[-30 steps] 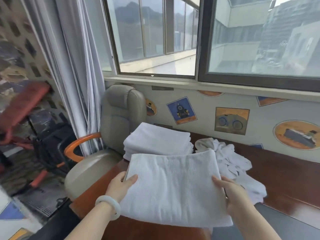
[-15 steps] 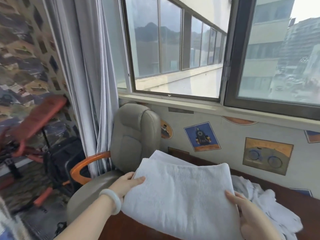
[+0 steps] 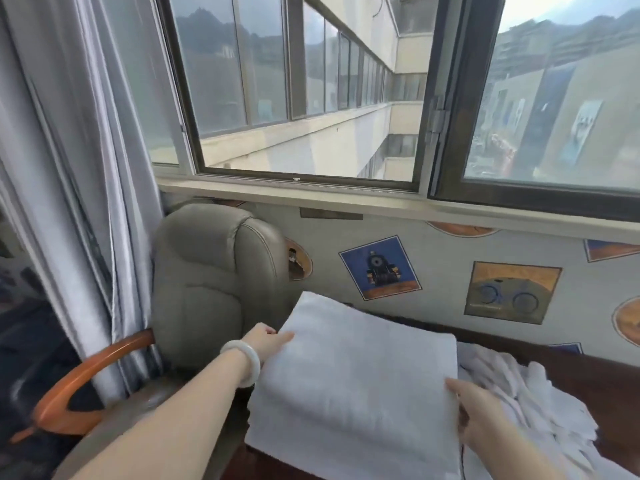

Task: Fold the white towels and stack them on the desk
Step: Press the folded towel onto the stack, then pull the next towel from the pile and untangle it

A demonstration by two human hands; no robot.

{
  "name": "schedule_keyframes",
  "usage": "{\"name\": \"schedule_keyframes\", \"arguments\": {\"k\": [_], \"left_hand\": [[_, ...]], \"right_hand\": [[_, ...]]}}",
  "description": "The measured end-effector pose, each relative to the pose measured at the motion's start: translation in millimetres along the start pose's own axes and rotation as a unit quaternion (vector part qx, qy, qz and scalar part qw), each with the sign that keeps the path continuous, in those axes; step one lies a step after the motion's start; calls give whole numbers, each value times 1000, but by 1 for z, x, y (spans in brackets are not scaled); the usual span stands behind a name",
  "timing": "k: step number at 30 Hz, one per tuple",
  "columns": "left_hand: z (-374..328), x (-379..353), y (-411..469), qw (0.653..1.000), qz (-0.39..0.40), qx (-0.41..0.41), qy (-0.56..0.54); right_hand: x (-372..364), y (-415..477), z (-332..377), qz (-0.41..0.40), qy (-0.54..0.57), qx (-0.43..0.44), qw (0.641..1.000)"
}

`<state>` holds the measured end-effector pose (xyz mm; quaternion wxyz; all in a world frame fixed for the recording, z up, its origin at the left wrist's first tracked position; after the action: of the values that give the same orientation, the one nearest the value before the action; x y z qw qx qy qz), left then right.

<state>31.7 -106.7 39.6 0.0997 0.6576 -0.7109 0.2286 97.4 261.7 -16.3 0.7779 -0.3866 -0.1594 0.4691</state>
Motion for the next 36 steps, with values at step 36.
{"name": "schedule_keyframes", "arguments": {"k": [36], "left_hand": [[11,-17,3,923,-64,-111,362]], "right_hand": [[-4,0,-5,-102,-187,101,972]]}}
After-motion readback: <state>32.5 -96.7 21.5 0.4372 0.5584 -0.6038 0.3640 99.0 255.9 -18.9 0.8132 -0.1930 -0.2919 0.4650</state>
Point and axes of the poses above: each hand's wrist, its own y-axis towards the middle knuckle, its own x-axis out of the back of the hand, z = x × y, the point moved 4 cm from there along y, towards the middle knuckle, and after that the axes turned 14 degrees about -x, right-handed, at the moved point
